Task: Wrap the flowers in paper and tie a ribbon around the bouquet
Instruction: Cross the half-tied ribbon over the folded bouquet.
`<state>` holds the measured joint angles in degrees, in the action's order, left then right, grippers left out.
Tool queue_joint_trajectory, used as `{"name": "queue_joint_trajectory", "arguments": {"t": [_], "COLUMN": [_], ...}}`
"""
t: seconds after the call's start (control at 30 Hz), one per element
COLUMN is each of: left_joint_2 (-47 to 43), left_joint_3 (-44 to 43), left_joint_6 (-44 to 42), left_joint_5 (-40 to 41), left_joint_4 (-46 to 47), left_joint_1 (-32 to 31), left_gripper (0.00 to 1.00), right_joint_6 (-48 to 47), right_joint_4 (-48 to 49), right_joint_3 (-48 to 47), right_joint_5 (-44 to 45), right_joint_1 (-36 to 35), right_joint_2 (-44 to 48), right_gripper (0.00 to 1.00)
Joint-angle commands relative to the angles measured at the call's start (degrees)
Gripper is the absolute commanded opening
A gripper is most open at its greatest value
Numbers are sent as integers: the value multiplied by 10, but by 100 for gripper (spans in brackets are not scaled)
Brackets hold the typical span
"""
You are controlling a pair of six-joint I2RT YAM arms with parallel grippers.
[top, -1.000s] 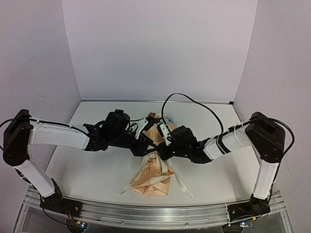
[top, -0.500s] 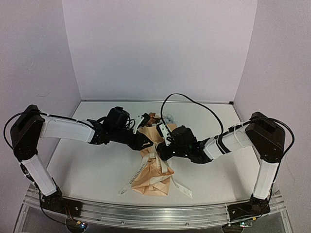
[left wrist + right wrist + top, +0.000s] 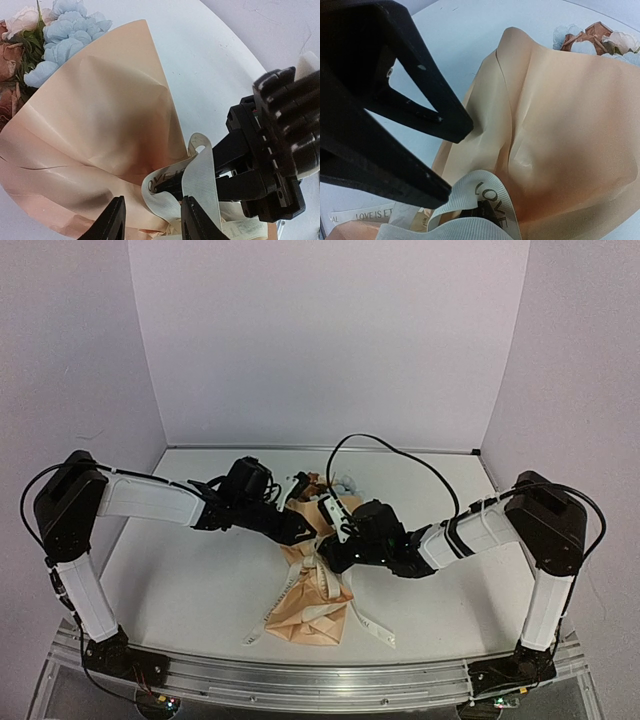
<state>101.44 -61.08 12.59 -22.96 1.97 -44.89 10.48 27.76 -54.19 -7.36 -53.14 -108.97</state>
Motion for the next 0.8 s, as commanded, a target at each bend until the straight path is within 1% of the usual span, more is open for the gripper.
{"name": "queue_joint_trajectory", "arguments": {"t": [0.0,0.2,0.43,0.77], "left_joint_2": [13,30,42,43], "left_joint_3": [-30,-40,-40,-39], "left_joint_6": [9,10,15,21], "left_joint_5": [-28,-47,-41,-53], "left_joint_4": [-1,-16,-15,-8], "left_joint_1": [3,4,4,4], "left_gripper": [39,39,37,17], "right_joint_6": [-9,-12,-14,-14], "right_joint_4": [13,13,13,13], "right_joint_3": [-5,-7,-11,-9], "right_joint_5": [-9,-6,-7,-2], "right_joint_1": [-5,-6,-7,-8], "right_joint_2": [6,4,4,6], "right_gripper": [2,1,2,1]}}
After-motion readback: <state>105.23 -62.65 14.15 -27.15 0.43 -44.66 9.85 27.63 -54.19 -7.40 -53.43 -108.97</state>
